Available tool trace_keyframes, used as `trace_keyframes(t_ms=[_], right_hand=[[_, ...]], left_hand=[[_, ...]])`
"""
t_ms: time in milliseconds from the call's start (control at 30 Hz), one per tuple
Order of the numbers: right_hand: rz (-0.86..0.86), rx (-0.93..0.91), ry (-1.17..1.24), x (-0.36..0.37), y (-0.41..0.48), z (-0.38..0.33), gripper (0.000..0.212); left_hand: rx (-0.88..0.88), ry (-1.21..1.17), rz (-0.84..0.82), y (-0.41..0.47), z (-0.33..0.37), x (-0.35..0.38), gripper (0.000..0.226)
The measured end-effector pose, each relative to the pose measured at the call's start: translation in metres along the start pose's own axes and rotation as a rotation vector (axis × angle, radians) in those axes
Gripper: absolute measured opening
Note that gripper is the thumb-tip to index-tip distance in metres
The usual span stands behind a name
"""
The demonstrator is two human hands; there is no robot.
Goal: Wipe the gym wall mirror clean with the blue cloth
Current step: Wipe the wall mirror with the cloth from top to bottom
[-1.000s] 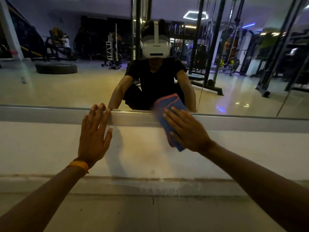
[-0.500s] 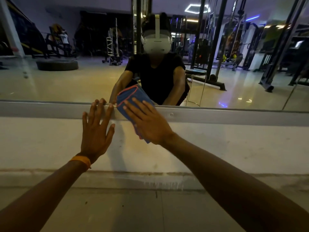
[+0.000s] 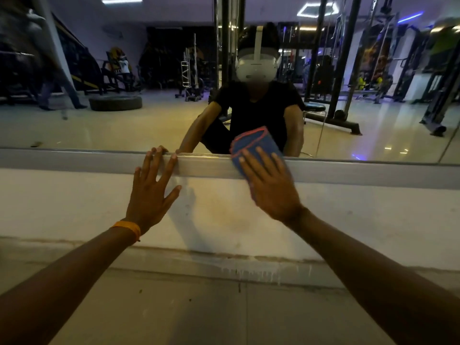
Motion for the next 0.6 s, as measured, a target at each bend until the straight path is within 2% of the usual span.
trace_keyframes(t_ms=[67,133,267,333,433,533,600], right_hand=[[-0.007,-0.101,0.053,0.014,0.044,-0.059,0.068],[-0.011,-0.12,0.064,0.019,0.066,-0.084,0.065],[-0.022,-0.034,0.036,0.014,0.025,-0.04,0.072],[0.035,0.022,0.025,0.001,-0.01,0.007,0.068],[0.016,0.109,0.003,-0.006,-0.039,0.055,0.06],[0.022,0.15,-0.021,0.001,-0.024,0.035,0.061],[0.01,0.065,0.005,0.013,0.01,-0.016,0.068]], left_hand=[[0.026,0.024,-0.024,0.0,-0.004,-0.003,0.075],[0.012,0.04,-0.026,0.0,-0.006,-0.006,0.072],[-0.019,-0.014,0.007,-0.004,-0.007,-0.012,0.068],[-0.058,-0.016,0.04,-0.004,-0.017,-0.015,0.069],[-0.123,-0.016,0.063,-0.002,-0.029,-0.015,0.07],[-0.126,0.001,0.062,-0.002,-0.024,-0.009,0.072],[-0.128,-0.002,0.048,-0.003,-0.024,-0.009,0.073]])
Point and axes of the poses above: each hand's wrist, its own y-axis towards the middle knuckle, its own x-axis out of the palm, z = x × y, the point moved 10 cm from there along y, towards the middle knuckle, and after that the axes turned 2 degrees about x, right-handed, at the moved point
